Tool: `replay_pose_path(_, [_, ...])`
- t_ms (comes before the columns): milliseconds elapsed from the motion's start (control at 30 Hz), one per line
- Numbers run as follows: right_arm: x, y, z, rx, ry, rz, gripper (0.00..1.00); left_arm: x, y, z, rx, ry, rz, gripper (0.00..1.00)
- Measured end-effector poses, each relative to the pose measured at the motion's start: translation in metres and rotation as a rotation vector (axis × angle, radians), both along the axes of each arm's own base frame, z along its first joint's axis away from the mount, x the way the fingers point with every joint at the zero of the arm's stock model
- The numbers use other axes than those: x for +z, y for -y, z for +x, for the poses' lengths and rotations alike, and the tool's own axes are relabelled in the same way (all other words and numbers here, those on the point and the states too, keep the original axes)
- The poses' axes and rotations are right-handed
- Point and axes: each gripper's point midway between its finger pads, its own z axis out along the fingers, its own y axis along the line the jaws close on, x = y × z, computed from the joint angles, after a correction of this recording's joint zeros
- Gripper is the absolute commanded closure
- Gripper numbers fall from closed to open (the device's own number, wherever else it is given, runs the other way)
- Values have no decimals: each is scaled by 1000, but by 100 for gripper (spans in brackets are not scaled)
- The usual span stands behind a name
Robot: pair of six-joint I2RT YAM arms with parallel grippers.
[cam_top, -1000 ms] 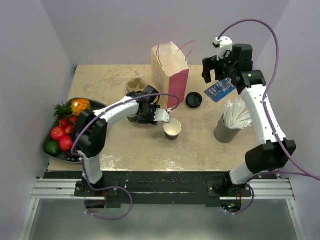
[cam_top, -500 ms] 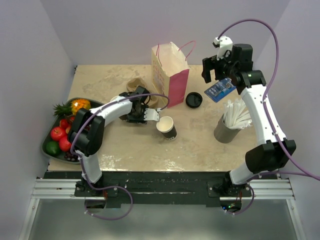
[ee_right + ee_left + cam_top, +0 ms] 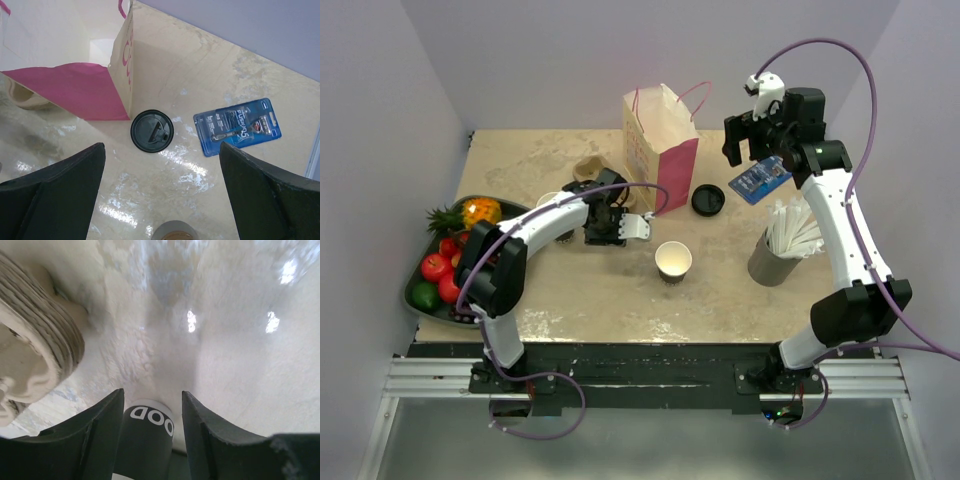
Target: Pack the takeout coffee
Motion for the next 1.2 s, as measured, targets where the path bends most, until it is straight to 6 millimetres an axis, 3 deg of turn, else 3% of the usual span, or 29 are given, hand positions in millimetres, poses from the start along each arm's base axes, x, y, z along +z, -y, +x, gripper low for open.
replay_pose_path(167, [-2, -2, -1, 42, 6, -30, 8, 8, 16, -9, 0, -16, -58, 44])
replay_pose_path(267, [-15, -7, -7, 140, -8, -87, 12, 12, 20, -15, 23, -44, -97, 44])
replay_pose_path(367, [-48, -13, -19, 262, -58, -166, 19, 25, 28, -20, 65, -66, -180, 44])
replay_pose_path(500, [-107, -23, -41, 465, -182, -280, 34, 59, 38, -24, 145, -70, -331, 43])
replay_pose_path(633, [-149, -38, -40, 627, -275, -381, 43, 100, 53, -25, 200, -45, -489, 43])
replay_pose_path(800, [-182, -47, -31, 790, -310, -534, 49, 137, 63, -30, 235, -18, -622, 43])
replay_pose_path(967, [-199, -36, -34, 964, -311, -727, 52, 145, 65, -31, 259, -16, -655, 43])
replay_pose_path(1200, [-219, -22, -15, 1117, -298, -917, 56, 146, 57, -29, 287, -7, -665, 43])
